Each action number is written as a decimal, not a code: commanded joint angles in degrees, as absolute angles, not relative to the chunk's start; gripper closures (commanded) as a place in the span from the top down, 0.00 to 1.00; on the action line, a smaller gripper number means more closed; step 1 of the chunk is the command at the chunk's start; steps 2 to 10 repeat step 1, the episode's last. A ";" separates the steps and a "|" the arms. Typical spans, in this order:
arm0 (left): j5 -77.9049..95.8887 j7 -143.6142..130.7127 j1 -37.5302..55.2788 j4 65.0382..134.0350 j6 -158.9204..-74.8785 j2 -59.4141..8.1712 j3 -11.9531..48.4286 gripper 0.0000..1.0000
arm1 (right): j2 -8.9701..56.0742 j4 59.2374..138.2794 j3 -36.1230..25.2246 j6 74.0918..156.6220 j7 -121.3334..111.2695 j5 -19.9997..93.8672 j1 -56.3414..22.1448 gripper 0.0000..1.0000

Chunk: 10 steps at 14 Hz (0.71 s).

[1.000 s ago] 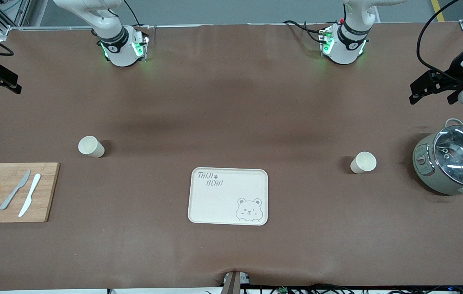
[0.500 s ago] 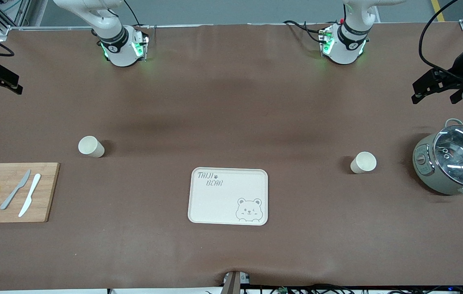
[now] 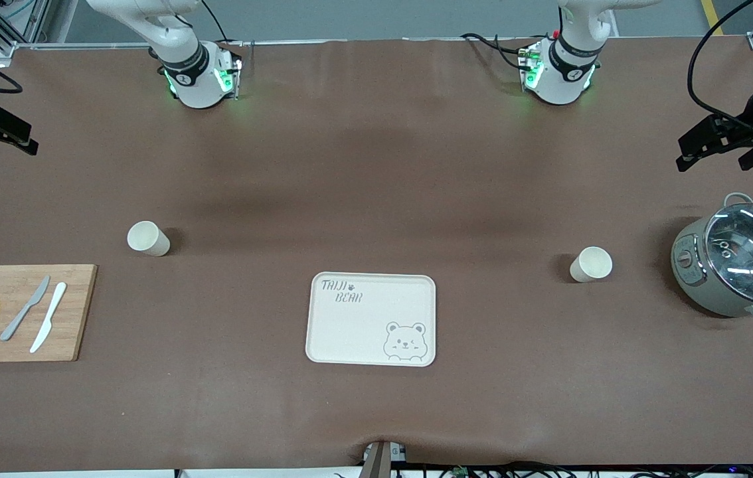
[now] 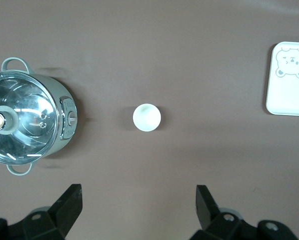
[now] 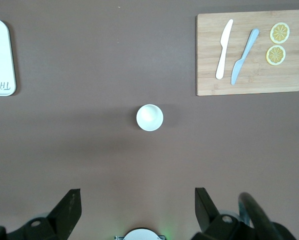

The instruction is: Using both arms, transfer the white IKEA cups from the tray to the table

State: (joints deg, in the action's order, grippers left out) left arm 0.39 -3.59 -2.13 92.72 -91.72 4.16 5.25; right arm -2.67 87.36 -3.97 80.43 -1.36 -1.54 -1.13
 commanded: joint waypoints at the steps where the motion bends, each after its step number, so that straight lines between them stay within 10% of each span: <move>1: -0.88 -3.16 -2.11 90.97 -89.74 3.51 5.27 1.00 | -4.31 88.86 -3.96 81.12 -0.88 -0.70 -0.88 1.00; 10: -0.88 -3.16 -2.11 90.97 -89.74 3.51 5.27 1.00 | -4.31 88.86 -3.96 81.12 -0.88 -0.70 -0.88 1.00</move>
